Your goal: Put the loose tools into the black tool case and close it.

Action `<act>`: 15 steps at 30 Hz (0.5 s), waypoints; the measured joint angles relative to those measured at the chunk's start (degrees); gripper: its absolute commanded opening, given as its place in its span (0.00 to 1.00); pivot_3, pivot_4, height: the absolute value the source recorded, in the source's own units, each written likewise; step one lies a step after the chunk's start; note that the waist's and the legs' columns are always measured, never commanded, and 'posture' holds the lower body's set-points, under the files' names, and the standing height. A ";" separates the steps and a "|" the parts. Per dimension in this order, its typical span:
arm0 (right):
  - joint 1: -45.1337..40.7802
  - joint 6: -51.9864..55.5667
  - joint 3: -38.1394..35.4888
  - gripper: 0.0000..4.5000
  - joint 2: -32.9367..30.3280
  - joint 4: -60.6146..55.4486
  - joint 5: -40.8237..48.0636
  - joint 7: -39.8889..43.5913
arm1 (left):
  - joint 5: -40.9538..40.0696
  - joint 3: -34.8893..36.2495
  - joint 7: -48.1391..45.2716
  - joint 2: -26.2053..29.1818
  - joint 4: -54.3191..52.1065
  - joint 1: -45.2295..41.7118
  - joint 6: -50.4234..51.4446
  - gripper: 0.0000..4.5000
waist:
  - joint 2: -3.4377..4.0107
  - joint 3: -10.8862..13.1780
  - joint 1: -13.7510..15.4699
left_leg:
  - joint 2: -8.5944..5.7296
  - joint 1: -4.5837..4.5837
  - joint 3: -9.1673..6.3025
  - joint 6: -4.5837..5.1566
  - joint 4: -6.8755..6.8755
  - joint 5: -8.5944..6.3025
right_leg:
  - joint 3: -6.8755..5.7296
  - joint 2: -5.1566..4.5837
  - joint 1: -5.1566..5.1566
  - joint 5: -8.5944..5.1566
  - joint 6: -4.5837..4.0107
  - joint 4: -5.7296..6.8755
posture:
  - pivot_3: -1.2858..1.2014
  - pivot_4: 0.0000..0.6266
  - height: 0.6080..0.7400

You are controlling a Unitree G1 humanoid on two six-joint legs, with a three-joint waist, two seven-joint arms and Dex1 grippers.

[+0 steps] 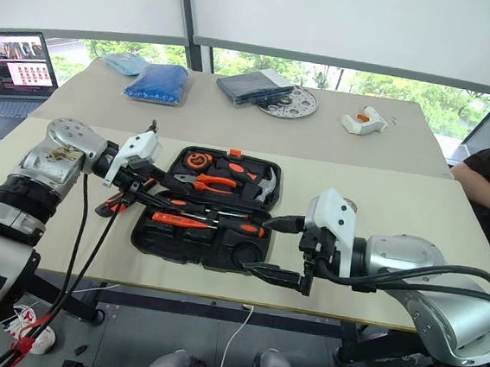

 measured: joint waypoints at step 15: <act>0.19 0.00 0.41 1.00 0.09 0.01 0.29 -0.32 | 4.82 5.36 5.18 -4.76 0.39 9.55 -7.44 0.01 | -0.01 0.00 0.14 | -0.02 0.02 -0.01 0.03 0.03 -0.02 | -0.05 -0.08 0.09 0.03 0.02 -0.01 | 0.52 0.24 0.84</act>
